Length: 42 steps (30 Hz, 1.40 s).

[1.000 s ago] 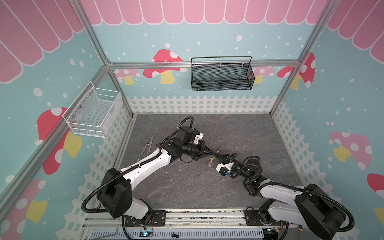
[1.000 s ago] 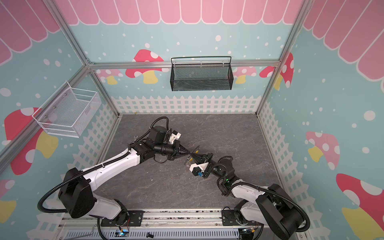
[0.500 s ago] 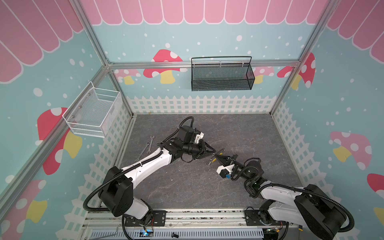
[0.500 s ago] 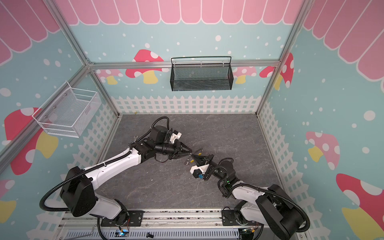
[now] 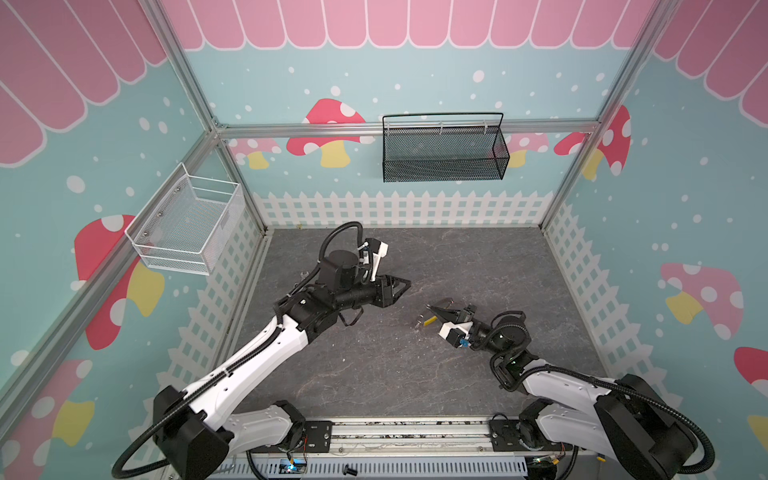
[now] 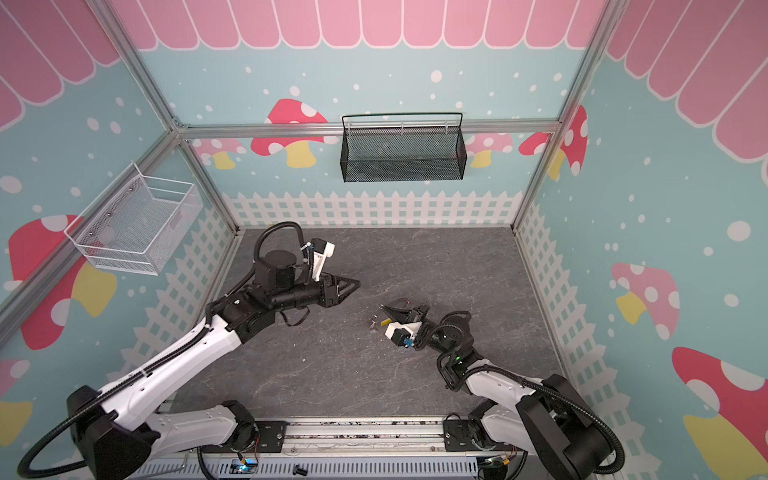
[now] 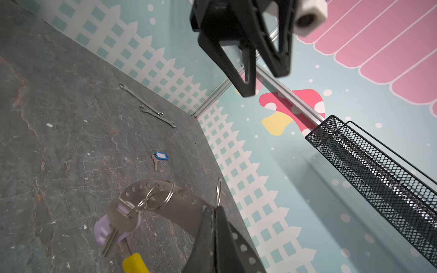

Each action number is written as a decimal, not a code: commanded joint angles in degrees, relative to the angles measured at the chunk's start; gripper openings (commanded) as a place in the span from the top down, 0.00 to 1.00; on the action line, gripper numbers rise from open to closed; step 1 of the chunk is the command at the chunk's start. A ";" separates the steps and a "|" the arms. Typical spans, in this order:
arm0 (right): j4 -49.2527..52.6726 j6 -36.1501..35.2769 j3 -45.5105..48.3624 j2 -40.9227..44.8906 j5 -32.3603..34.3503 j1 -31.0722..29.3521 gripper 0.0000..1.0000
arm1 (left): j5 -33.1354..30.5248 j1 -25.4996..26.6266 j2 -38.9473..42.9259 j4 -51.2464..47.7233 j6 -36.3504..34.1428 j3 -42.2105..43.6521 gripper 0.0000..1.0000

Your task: Put the keys on the keyring

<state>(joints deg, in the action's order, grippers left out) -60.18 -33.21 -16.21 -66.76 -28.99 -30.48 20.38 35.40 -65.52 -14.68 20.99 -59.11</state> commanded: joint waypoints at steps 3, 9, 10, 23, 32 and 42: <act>4.58 11.34 -5.81 1.45 -11.28 3.33 1.00 | -4.19 1.82 9.13 14.86 -31.38 12.97 0.64; 11.08 14.04 -10.51 1.38 -18.87 4.55 1.00 | 1.59 1.89 8.59 15.74 -47.36 14.61 0.69; 11.95 14.05 -11.13 1.31 -19.49 4.58 1.00 | 2.10 1.87 7.99 15.73 -48.65 14.24 0.69; 17.16 13.86 -14.89 1.02 -22.99 4.65 1.00 | 9.45 1.87 2.79 12.93 -57.13 9.57 0.72; 19.05 9.46 -14.92 2.59 -21.39 4.65 1.00 | 8.23 4.25 0.54 6.42 -62.97 5.14 0.74; 19.09 7.29 -14.43 3.49 -21.93 4.46 1.00 | 3.65 5.90 -2.22 1.30 -65.95 2.09 0.72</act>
<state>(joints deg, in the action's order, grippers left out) -41.10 -24.47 -30.09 -64.18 -49.80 -26.17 26.00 40.97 -67.00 -10.68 -42.44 -55.24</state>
